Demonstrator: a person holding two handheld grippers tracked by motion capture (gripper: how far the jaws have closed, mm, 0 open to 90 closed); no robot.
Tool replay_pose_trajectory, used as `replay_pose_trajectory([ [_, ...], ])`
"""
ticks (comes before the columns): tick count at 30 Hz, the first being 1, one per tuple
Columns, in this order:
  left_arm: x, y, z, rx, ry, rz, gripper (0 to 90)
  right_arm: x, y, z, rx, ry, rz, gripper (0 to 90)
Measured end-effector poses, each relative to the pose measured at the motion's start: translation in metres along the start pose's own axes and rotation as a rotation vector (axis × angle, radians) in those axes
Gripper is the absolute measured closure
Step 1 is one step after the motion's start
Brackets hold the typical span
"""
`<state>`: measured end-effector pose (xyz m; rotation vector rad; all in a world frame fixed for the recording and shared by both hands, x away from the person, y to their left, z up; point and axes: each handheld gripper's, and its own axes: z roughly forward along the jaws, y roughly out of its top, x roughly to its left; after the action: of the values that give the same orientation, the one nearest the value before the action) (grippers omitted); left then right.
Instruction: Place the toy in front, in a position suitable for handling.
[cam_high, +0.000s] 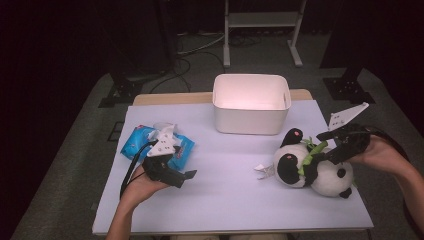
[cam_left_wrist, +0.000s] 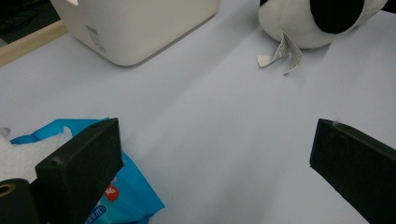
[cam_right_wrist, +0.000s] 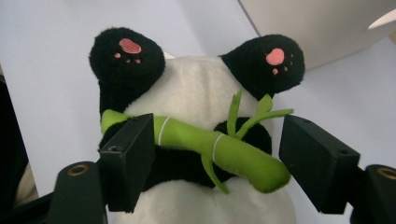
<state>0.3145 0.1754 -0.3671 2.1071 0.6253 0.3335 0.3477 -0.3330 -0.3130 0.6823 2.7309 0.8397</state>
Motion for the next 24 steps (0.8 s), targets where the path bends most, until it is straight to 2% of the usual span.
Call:
replay_pose_trajectory([
  [6, 0.0, 0.0, 0.001, 0.006, -0.001, -0.001, 1.8, -0.005, -0.005, 0.003, 0.02, -0.013, 0.011, 26.0],
  [7, 0.0, 0.0, 0.001, 0.005, -0.001, -0.001, 1.9, -0.006, -0.007, 0.004, 0.019, -0.011, 0.018, 29.8],
  [10, 0.0, 0.0, 0.001, 0.004, 0.0, -0.004, 1.8, -0.007, -0.009, 0.004, 0.012, -0.003, 0.023, 32.8],
  [17, 0.0, -0.001, 0.001, 0.01, 0.001, 0.0, 1.8, -0.005, -0.012, 0.003, -0.002, 0.004, 0.023, 52.3],
  [23, 0.0, -0.001, 0.001, 0.01, 0.001, -0.004, 1.8, -0.003, -0.017, 0.002, -0.011, 0.019, 0.023, 61.5],
  [24, 0.0, -0.002, 0.002, 0.011, -0.001, -0.005, 1.8, -0.002, -0.018, 0.001, -0.015, 0.026, 0.028, 66.2],
])
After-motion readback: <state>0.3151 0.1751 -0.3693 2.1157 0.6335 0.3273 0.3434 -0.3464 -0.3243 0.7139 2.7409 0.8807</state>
